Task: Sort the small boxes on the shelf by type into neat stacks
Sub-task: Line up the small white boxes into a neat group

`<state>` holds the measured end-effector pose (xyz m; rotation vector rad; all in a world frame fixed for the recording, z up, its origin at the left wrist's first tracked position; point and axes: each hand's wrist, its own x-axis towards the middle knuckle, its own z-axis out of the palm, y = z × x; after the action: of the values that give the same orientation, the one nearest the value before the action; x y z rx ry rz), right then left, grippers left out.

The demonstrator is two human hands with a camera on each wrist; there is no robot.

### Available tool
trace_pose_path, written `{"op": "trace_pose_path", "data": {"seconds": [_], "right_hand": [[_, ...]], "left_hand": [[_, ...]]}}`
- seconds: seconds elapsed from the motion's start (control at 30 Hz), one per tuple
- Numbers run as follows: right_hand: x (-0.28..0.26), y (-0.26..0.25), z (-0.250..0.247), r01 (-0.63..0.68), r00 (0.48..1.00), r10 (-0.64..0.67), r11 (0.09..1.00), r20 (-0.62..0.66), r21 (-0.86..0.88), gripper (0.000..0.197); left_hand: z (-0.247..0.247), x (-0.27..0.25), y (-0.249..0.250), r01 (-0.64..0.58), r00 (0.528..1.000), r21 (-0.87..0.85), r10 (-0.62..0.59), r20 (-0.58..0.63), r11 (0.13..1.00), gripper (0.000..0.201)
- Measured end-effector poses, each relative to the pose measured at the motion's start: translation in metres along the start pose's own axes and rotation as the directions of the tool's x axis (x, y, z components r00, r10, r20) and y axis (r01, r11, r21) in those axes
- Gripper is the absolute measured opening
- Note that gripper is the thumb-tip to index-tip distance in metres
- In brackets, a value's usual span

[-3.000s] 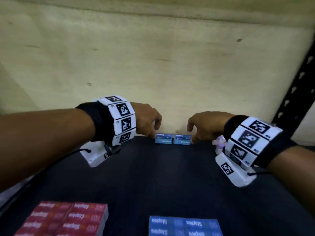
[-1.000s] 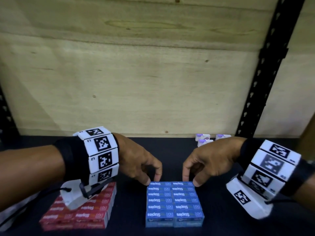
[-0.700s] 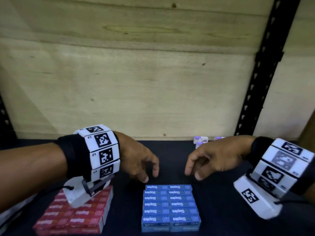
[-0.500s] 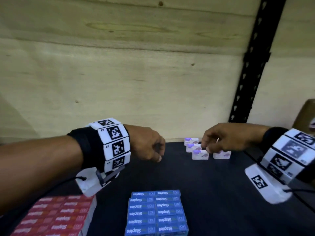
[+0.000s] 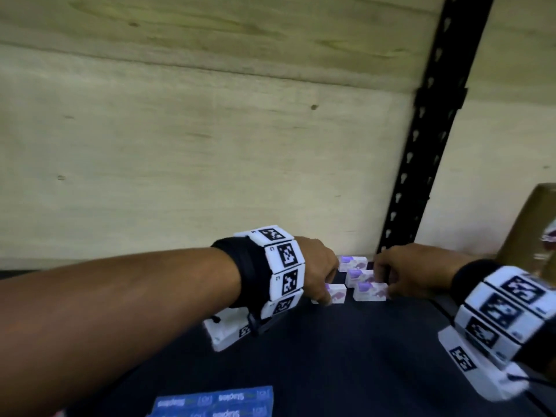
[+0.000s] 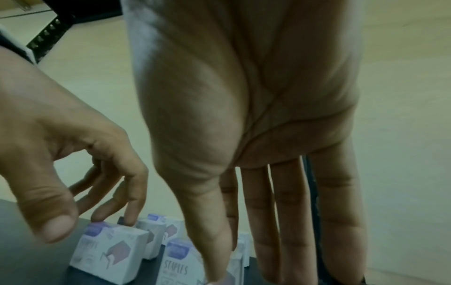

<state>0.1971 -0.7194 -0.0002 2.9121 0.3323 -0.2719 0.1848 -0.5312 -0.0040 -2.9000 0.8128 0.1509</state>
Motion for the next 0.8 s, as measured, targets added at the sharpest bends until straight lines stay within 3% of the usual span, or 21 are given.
{"op": "trace_pose_path", "data": {"seconds": [0.2,0.33,0.57,0.8], "right_hand": [[0.003,-0.004,0.000,-0.013,1.000,0.013,1.000,-0.014,-0.022,0.023],[-0.012,-0.014,-0.004,0.018,0.999,-0.017,0.997,0.027,-0.069,0.006],[-0.072,-0.024,0.003,0.045,0.995,-0.038,0.997,0.097,-0.064,0.008],[-0.133,-0.023,0.012,0.020,0.971,-0.032,0.998,0.236,0.055,0.015]], "left_hand": [[0.003,0.010,0.005,0.026,0.999,0.097,-0.029,0.033,0.995,0.031],[-0.004,-0.005,0.014,-0.046,0.998,0.112,0.042,0.039,0.993,0.031],[-0.009,-0.048,0.046,-0.056,0.994,-0.086,0.064,0.085,0.995,0.027],[-0.003,-0.083,0.082,-0.039,0.990,-0.169,0.062,0.128,0.985,0.023]]}}
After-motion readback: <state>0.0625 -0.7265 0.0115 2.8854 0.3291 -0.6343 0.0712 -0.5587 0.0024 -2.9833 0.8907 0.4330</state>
